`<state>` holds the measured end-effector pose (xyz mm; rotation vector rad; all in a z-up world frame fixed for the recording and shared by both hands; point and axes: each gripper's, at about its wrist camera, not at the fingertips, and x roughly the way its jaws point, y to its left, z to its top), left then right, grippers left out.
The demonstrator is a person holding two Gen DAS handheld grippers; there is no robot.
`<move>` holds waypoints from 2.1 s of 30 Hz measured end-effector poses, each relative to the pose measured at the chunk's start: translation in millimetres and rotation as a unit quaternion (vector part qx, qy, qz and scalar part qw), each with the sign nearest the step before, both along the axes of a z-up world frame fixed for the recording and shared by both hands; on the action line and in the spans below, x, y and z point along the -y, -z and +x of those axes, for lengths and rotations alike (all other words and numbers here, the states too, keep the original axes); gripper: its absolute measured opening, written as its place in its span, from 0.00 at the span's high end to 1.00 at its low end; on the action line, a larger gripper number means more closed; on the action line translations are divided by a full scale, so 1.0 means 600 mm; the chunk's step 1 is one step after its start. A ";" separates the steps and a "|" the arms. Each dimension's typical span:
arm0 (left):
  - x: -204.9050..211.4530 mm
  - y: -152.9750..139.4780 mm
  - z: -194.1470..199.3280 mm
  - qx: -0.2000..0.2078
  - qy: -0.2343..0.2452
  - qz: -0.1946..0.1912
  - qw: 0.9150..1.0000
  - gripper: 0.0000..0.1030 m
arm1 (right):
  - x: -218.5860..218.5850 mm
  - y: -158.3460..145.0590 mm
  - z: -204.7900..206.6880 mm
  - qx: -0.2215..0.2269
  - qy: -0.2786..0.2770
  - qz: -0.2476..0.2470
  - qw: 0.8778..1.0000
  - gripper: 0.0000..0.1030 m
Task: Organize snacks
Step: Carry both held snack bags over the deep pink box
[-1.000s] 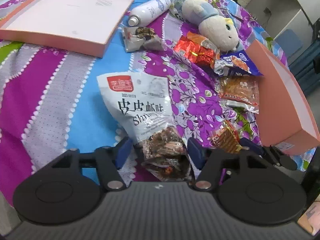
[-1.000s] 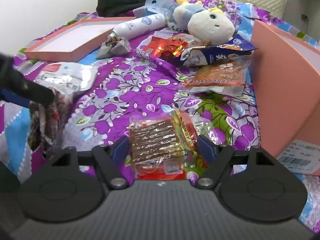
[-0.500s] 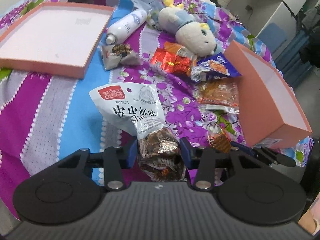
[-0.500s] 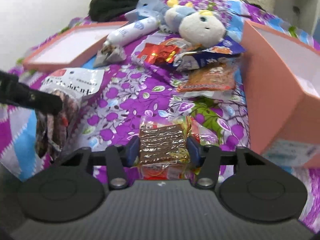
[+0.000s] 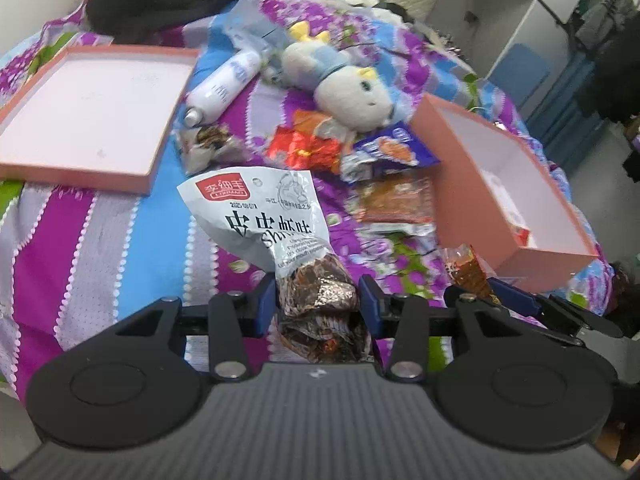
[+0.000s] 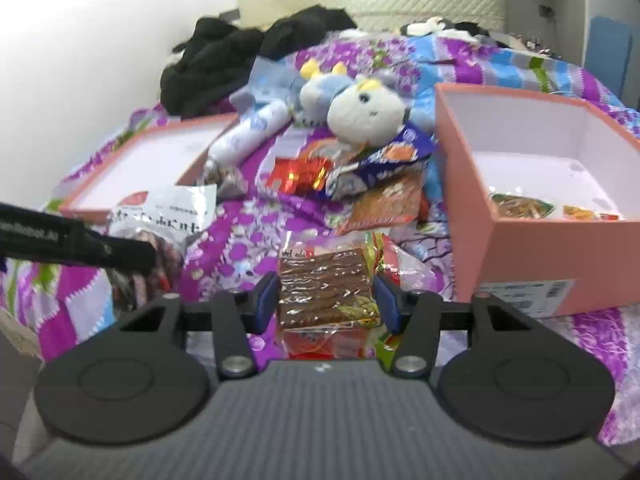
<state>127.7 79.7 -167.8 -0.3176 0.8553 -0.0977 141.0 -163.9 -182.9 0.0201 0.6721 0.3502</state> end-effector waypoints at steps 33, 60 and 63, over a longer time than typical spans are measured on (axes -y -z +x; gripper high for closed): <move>0.239 -0.122 0.026 0.045 0.143 -0.029 0.988 0.52 | 0.200 -0.137 -0.082 0.036 0.128 0.017 0.991 0.47; 0.382 -0.054 0.364 -0.004 0.183 0.000 0.983 0.52 | 0.324 -0.059 0.190 -0.002 0.170 -0.001 0.985 0.47; 0.388 -0.038 0.389 -0.007 0.181 0.004 0.983 0.52 | 0.329 -0.040 0.214 -0.014 0.167 -0.001 0.986 0.46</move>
